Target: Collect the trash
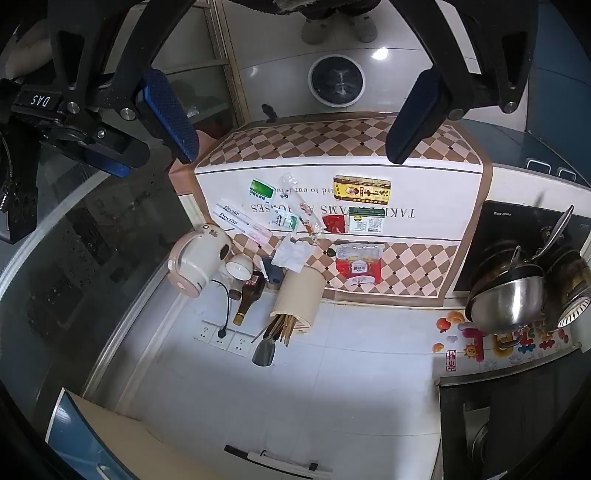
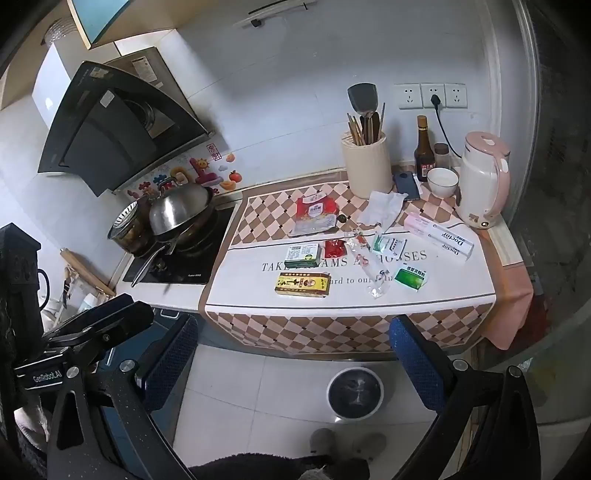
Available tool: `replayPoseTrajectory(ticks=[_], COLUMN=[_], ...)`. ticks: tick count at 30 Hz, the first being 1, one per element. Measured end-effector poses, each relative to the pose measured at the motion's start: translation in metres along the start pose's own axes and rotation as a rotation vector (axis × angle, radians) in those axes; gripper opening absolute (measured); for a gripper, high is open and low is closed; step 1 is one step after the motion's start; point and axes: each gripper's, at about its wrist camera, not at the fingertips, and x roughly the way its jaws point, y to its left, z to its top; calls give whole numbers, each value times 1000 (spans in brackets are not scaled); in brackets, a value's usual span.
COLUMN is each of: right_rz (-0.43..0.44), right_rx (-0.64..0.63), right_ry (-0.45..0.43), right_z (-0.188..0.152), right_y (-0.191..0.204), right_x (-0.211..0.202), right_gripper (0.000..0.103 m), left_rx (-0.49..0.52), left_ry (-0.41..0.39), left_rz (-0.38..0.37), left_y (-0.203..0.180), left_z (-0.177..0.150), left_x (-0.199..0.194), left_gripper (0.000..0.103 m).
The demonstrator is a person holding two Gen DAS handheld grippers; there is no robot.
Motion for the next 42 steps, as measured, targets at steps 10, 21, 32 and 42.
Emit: replayPoseTrajectory(ticks=[10,21,32,42], right_rz=[18,45,65,72], right_rx=[5,-18,-25,-23], right_ry=[-1,5,15,12], right_z=[5,5,2,0], right_y=[-4,-4,-4,-4], right_x=[-3,-4,-2,-2], right_gripper=[103,103,103,103], left_rx=[7,5,3,-6], left_ry=[-6,-14,-17,-21], left_rz=[28,27,23,16], left_y=[1,-6,-9,-9], left_z=[5,-3,-7,-7], left_x=[-9,-4,-5,-7], left_gripper=[103,103,103,103])
